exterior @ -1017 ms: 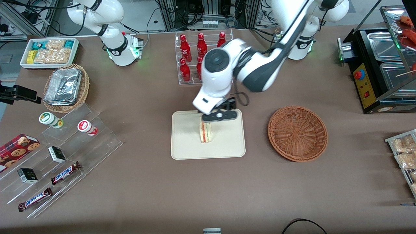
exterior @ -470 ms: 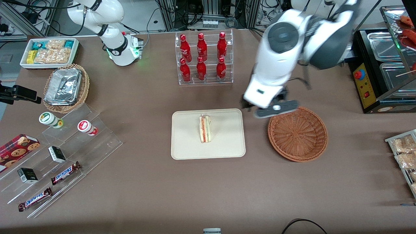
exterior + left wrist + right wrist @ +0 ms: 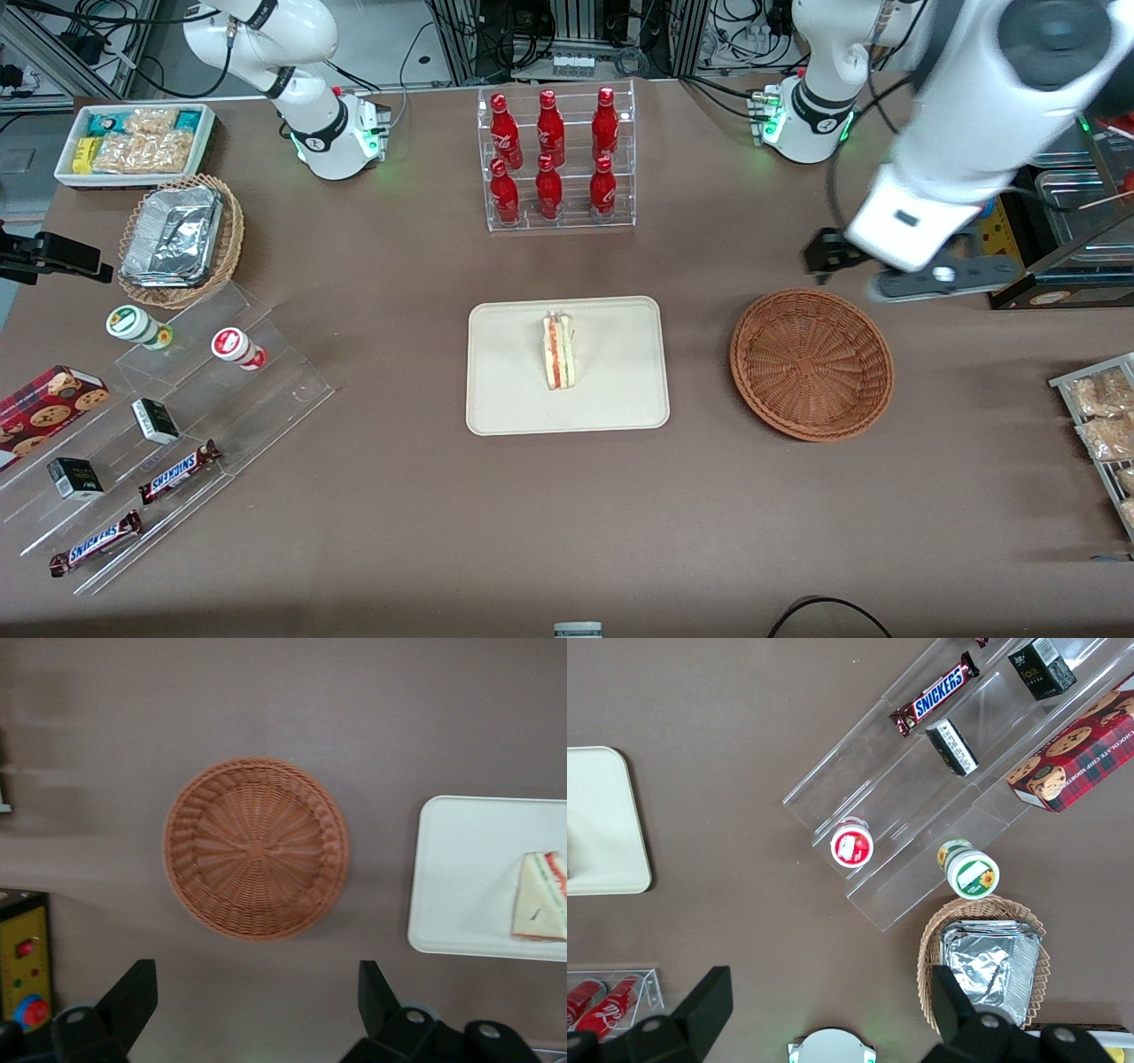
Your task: Place sandwich from basket to tray
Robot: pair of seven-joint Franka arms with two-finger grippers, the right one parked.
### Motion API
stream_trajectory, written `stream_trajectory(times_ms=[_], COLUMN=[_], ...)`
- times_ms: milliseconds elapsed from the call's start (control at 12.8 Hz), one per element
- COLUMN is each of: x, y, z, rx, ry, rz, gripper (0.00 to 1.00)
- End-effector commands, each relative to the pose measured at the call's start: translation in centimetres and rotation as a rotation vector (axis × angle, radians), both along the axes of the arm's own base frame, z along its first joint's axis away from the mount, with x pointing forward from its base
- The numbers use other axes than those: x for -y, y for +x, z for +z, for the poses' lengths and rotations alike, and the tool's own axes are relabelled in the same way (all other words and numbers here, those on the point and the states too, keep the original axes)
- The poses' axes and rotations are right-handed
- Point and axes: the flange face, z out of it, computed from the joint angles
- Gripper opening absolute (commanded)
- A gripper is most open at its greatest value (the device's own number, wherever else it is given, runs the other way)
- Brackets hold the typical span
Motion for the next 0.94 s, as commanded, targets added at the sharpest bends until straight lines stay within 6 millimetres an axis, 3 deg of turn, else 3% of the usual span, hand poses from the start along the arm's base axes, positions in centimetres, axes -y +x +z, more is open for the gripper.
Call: stream_trajectory(times_ms=[0,313,470,861], x=[-4.1,-9.4,-10.7,-11.3], y=[-0.5,-0.5,-0.7,-2.1], z=[0.6,0.8,1.3,2.8], rx=[-0.03,-0.052,-0.05,-0.027], ry=[-0.016,-0.03,-0.031,-0.078], rz=[-0.069,-0.12,-0.125,-0.122], gripper=[1.0,1.0,1.0,1.0])
